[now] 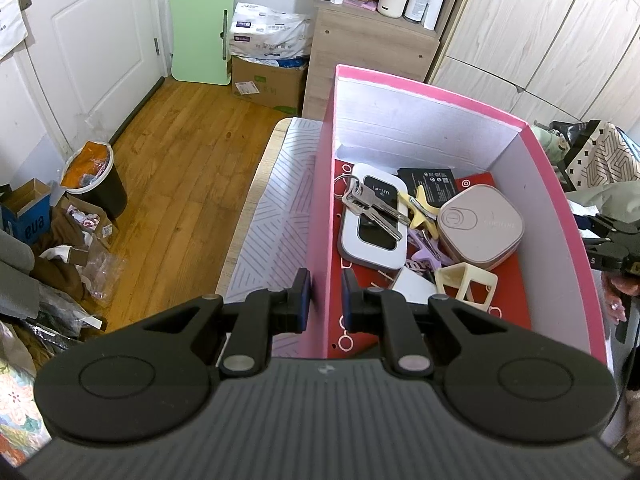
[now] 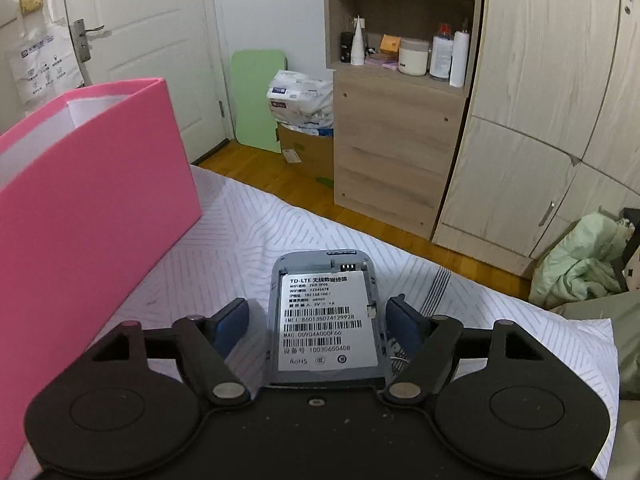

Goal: Organize rigid objects
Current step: 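Lower the grey router into the box and release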

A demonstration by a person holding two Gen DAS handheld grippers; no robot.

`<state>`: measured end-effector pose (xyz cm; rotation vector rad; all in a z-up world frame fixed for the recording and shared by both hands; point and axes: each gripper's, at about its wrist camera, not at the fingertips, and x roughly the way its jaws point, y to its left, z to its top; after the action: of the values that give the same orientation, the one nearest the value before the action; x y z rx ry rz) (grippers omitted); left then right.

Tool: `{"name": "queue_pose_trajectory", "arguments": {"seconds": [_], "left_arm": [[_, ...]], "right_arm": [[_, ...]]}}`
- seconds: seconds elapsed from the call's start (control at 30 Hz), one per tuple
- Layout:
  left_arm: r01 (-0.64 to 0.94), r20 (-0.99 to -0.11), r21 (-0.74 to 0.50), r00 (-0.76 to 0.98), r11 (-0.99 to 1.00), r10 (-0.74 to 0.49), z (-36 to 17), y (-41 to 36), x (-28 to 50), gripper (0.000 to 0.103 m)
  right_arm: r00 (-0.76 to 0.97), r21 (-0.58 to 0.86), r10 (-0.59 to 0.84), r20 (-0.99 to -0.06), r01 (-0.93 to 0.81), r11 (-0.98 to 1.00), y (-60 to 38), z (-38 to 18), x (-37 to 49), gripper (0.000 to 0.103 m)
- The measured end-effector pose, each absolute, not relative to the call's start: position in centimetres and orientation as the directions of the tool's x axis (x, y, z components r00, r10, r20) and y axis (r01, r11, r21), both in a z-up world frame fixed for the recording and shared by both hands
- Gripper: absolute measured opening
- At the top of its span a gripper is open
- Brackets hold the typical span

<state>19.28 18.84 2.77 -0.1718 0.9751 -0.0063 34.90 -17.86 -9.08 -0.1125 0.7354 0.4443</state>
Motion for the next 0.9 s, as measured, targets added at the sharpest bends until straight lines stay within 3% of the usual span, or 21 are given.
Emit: {"name": "queue_pose_trajectory", "arguments": {"seconds": [0.07,0.3,0.57,0.7,0.9], "left_arm": [[-0.072,-0.823,-0.147,0.562,0.987,-0.081,2.8,18.9,19.3,0.013],[-0.079,-0.824,-0.135,0.562,0.988,-0.068,2.9,18.6,19.3,0.013],[-0.100,-0.818,-0.141,0.572,0.985,-0.059,2.7,18.5,19.3,0.013],[-0.102,-0.809,-0.127,0.586,0.987,-0.044,2.6,18.3,18.8,0.013],[-0.091,-0.807,-0.130,0.588,0.987,-0.052,2.7,18.4,18.8,0.013]], "right_arm": [[0.648,0.045,0.359,-0.672,-0.448,0.893,-18.0,-8.8,34.6,0.065],[0.651,0.034,0.366,-0.665,-0.463,0.886,-17.9,-6.3,31.1,0.065],[0.676,0.015,0.505,-0.537,-0.591,0.806,-16.4,0.9,24.7,0.065],[0.568,0.006,0.648,-0.508,-0.750,0.662,-14.2,4.2,22.2,0.065],[0.294,0.057,0.738,-0.607,-0.911,0.409,-8.8,5.8,23.2,0.065]]}}
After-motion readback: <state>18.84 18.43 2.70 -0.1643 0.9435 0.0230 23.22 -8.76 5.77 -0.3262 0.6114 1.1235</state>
